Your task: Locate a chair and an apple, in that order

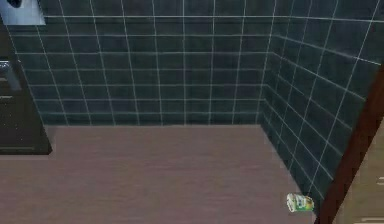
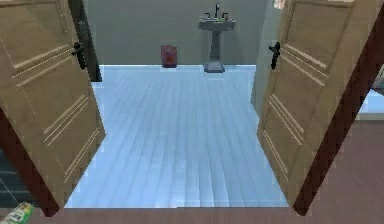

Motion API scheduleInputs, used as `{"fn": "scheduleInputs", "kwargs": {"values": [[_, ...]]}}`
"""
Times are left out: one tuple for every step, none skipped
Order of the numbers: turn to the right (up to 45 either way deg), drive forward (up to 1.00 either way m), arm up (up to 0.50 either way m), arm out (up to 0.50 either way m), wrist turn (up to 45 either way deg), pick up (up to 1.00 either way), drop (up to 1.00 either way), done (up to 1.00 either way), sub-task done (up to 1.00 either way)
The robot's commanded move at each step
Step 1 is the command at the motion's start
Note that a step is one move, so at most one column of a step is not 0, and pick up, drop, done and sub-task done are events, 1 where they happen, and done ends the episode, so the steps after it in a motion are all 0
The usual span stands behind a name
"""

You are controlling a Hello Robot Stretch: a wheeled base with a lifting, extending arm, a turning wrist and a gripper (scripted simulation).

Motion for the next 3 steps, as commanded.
{"fn": "scheduleInputs", "kwargs": {"values": [[0.0, 0.35, 0.00, 0.00, 0.0, 0.00, 0.00, 0.00, 0.00], [-45.0, 0.00, 0.00, 0.00, 0.0, 0.00, 0.00, 0.00, 0.00], [-30.0, 0.00, 0.00, 0.00, 0.0, 0.00, 0.00, 0.00, 0.00]]}}
